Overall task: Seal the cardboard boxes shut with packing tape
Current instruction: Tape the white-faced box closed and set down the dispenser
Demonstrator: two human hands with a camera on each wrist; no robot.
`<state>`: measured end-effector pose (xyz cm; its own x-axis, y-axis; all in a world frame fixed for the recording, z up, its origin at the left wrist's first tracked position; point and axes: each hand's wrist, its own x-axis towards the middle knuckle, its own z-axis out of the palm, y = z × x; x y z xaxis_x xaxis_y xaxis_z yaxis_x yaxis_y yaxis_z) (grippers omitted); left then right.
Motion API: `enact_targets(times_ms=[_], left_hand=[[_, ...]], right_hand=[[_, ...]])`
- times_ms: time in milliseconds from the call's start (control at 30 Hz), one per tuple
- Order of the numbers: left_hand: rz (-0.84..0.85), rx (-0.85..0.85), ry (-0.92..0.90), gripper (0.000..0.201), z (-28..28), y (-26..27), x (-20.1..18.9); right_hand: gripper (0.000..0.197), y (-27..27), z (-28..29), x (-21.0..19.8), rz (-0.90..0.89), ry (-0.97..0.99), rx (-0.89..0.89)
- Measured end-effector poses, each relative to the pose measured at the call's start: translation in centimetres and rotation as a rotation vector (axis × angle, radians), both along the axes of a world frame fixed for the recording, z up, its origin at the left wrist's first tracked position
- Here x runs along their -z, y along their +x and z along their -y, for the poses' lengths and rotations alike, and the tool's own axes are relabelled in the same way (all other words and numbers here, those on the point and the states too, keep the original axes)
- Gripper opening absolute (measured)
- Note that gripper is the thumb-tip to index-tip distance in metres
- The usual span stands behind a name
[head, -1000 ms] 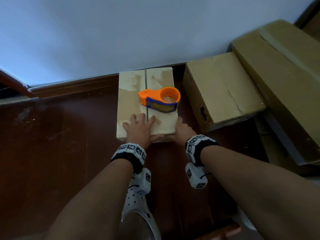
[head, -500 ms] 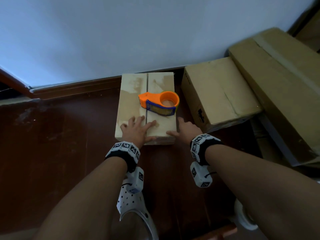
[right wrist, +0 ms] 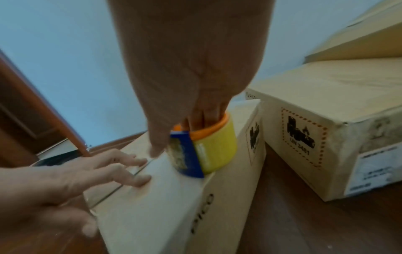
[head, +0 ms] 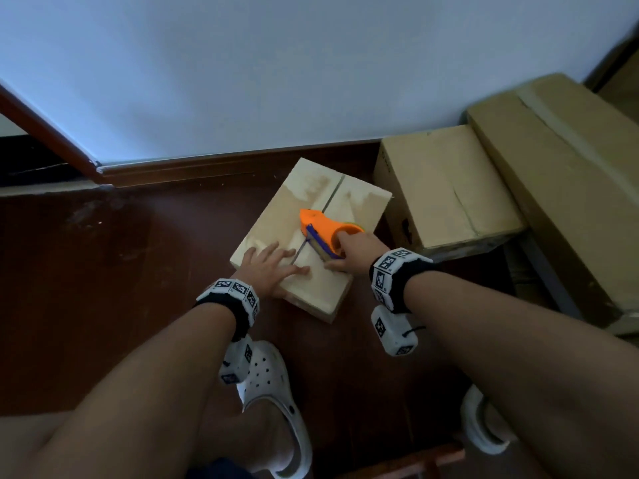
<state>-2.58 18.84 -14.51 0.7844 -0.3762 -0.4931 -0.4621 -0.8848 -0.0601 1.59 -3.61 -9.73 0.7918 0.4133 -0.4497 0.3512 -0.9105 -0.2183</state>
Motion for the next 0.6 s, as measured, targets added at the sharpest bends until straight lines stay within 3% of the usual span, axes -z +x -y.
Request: enact_targets(times_ms=[100,200,300,467,600], left_hand=[[-0.093,-0.014,0.038,0.066,-1.1,0.6,-1.1],[-0.026,-0.092,-0.083,0.060,0.2,1.0,-2.2],[0.048,-0.230,-0.178,0.071,4.0,1.4,-2.0],[-0.019,-0.348,-0.034,0.098,11.5,2.0,-0.5],[-0.085,-0.347,0.045,0.077,14.3,1.6,0.6]], right_hand=[[0.025,-0.8,-0.1,0.2,-0.049,0.005,-0.030],[0.016,-0.7,0.8,-0.6,-0.052,0.205,0.147],[0.026,-0.4,3.3,-1.7,0.003,0.391,0.415],[0.037,-1.4,8.5,-3.4,0.082,0.547,0.779],[0.048,-2.9,11.1,-5.1,-0.012,0.607,0.911]])
